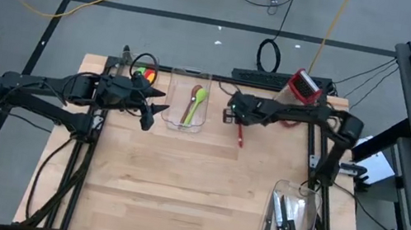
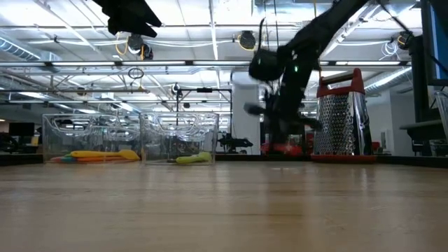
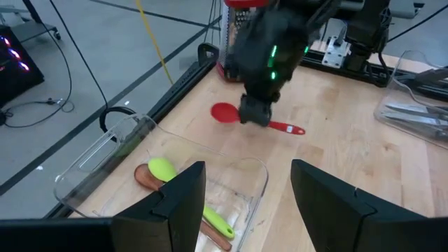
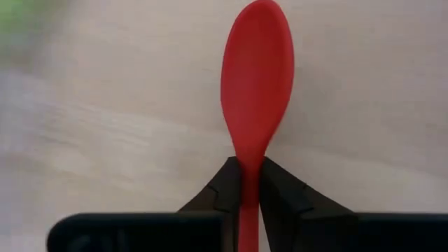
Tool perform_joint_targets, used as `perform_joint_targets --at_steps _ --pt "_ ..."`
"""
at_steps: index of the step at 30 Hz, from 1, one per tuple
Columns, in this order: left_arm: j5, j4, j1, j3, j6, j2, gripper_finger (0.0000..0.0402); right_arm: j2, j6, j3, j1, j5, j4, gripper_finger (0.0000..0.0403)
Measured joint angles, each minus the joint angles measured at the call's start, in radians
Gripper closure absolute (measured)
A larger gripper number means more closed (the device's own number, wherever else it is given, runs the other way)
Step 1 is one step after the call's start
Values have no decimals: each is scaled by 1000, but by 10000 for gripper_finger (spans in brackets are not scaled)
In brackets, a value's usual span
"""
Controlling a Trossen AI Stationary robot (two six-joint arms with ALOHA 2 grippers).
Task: Pick & Place Kitchen Items
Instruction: Put the red serving spoon into the right transparent bin
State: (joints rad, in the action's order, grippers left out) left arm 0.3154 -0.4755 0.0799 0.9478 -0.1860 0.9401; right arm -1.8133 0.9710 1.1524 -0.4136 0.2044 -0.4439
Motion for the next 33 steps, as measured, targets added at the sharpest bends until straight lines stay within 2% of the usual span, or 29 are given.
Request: perform_joint_targets --at_steps 7,14,20,25,33 --pt "0 0 0 0 0 0 188 173 -38 4 10 25 69 384" --pt "-49 13 0 0 -3 0 188 319 -116 8 50 23 305 386" --pt "-120 79 12 0 -30 0 188 359 -195 8 91 0 579 386" --pt "-239 182 59 0 -86 15 188 345 -210 9 118 -28 757 386" --pt "-449 330 149 0 -252 121 188 339 -224 9 151 -52 871 386"
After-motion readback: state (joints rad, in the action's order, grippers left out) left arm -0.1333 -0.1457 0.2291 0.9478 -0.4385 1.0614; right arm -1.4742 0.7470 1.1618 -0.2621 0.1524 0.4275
